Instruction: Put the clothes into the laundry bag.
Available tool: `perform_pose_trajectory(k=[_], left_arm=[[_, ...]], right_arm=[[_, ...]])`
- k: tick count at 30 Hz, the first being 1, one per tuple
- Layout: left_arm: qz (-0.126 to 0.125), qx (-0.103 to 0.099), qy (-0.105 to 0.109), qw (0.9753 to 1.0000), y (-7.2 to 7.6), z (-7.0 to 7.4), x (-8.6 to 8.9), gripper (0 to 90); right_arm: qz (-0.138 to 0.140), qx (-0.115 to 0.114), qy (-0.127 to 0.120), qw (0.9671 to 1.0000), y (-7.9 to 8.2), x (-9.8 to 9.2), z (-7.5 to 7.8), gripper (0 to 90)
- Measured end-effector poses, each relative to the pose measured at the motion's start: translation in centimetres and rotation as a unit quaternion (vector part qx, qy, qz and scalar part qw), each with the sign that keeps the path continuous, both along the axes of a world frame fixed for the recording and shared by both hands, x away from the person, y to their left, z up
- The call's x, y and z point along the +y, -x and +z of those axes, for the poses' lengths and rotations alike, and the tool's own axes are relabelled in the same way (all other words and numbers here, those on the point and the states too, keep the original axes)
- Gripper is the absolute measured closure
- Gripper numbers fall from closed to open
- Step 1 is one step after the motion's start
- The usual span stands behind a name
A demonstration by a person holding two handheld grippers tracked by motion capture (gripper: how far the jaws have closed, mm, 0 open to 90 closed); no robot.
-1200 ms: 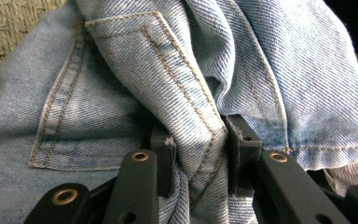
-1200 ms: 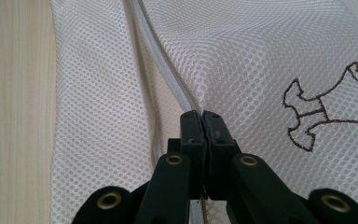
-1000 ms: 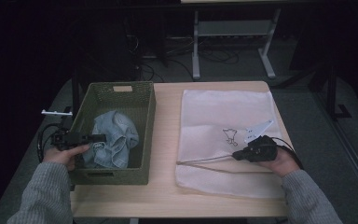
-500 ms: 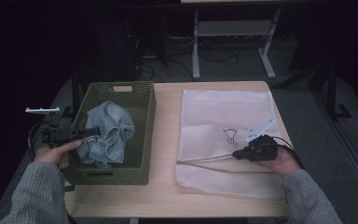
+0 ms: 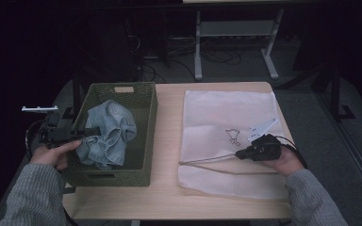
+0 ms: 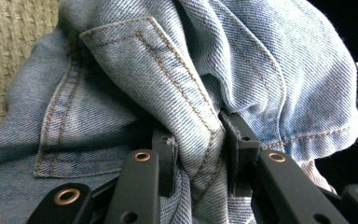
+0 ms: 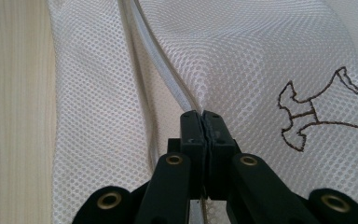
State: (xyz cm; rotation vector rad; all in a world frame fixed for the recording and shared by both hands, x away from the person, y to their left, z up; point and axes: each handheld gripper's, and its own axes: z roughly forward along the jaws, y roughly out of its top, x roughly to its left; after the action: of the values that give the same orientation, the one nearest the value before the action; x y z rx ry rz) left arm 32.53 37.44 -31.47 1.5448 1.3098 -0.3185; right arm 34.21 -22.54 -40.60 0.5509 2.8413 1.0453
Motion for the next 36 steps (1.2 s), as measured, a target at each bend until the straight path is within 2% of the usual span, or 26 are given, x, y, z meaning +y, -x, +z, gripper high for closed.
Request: perform_pose_trajectory(k=[15, 22, 32, 36], left_arm=[[-0.016, -0.007, 0.003, 0.9998, -0.2, 0.9, -1.2, 70.0], [-0.025, -0.016, 0.007, 0.9995, -0.2, 1.9, -2.0, 70.0], [-0.052, -0.027, 0.019, 0.9981, -0.1, 2.8, -3.8, 70.0], [-0.069, -0.031, 0.026, 0.9968, 0.1, 3.0, -4.8, 70.0]], right_arm=[[0.0, -0.002, -0.004, 1.0, -0.2, -0.2, 0.5, 87.9], [-0.001, -0.001, -0.006, 1.0, -0.2, -0.2, 0.5, 87.9], [-0.003, -0.001, -0.009, 1.0, -0.3, -0.4, 0.5, 87.9], [-0.003, -0.002, -0.011, 0.9999, -0.3, -0.4, 0.5, 88.0]])
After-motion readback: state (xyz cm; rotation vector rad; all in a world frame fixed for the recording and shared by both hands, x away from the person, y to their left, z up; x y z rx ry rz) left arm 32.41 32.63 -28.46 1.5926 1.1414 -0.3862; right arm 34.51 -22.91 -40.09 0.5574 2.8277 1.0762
